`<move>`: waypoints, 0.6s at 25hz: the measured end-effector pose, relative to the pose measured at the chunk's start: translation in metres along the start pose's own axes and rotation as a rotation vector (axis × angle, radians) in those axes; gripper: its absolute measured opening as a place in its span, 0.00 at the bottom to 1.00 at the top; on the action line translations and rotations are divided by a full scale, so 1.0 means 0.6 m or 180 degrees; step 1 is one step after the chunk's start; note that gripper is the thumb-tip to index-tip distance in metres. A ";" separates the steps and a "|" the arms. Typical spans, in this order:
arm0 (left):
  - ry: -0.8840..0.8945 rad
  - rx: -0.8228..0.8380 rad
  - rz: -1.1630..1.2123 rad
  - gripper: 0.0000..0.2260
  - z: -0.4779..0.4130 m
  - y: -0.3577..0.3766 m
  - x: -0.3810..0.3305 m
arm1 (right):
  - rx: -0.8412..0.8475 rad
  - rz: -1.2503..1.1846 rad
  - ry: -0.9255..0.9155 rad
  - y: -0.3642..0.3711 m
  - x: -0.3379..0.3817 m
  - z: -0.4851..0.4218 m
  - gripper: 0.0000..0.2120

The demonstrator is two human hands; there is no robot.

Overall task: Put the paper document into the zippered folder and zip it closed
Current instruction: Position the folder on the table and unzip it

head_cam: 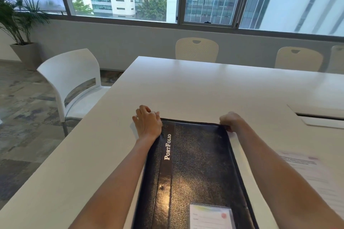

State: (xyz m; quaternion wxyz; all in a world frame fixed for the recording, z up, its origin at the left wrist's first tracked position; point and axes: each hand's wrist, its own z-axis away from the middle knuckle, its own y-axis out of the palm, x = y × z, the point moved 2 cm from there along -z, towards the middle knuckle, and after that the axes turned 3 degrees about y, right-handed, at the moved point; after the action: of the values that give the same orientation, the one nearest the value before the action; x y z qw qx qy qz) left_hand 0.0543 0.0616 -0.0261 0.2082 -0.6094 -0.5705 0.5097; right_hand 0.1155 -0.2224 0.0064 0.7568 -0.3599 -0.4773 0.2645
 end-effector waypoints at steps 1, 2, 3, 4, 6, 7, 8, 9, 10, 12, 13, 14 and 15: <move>0.0019 0.0032 -0.0042 0.17 -0.001 0.000 -0.003 | -0.0049 -0.0023 0.0015 -0.006 -0.009 0.003 0.10; 0.0040 0.0068 -0.0110 0.17 -0.002 0.000 -0.005 | -0.0076 -0.0068 0.0021 -0.010 -0.016 0.005 0.11; 0.0076 0.0103 -0.0204 0.16 -0.002 -0.002 -0.007 | -0.0075 -0.0160 0.0014 -0.013 -0.024 0.008 0.11; 0.0140 0.0133 -0.0303 0.16 -0.003 -0.004 -0.009 | -0.0017 -0.0283 0.0003 -0.016 -0.031 0.009 0.11; 0.0395 0.0243 -0.0453 0.16 -0.006 -0.007 -0.023 | 0.0191 -0.0570 -0.0061 -0.022 -0.047 0.010 0.07; 0.0591 0.0353 -0.0487 0.16 -0.006 -0.005 -0.038 | 0.0280 -0.0666 -0.0129 -0.025 -0.052 0.012 0.05; 0.0826 0.0490 -0.0466 0.16 -0.004 -0.001 -0.061 | 0.0371 -0.0701 -0.0245 -0.027 -0.055 0.015 0.08; 0.1063 0.0642 -0.0379 0.16 0.002 0.005 -0.089 | 0.0459 -0.0635 -0.0416 -0.029 -0.055 0.019 0.12; 0.1262 0.0788 -0.0234 0.16 0.010 0.013 -0.122 | 0.0526 -0.0453 -0.0620 -0.030 -0.053 0.022 0.16; 0.1421 0.1018 0.0102 0.16 0.027 0.031 -0.180 | 0.0605 -0.0055 -0.0990 -0.025 -0.048 0.026 0.20; 0.1447 0.1064 0.0222 0.17 0.033 0.042 -0.203 | 0.0593 0.0050 -0.1098 -0.023 -0.049 0.023 0.19; 0.1481 0.1068 0.0308 0.17 0.040 0.053 -0.219 | 0.0539 0.0097 -0.1165 -0.021 -0.054 0.018 0.17; 0.1519 0.1042 0.0370 0.17 0.043 0.064 -0.230 | 0.0458 0.0117 -0.1216 -0.021 -0.059 0.009 0.15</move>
State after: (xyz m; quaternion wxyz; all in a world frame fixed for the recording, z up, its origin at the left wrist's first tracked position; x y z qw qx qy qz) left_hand 0.0744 -0.0823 -0.0151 0.4024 -0.7020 -0.3797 0.4483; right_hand 0.0968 -0.2545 -0.0007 0.6713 -0.2568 -0.5853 0.3752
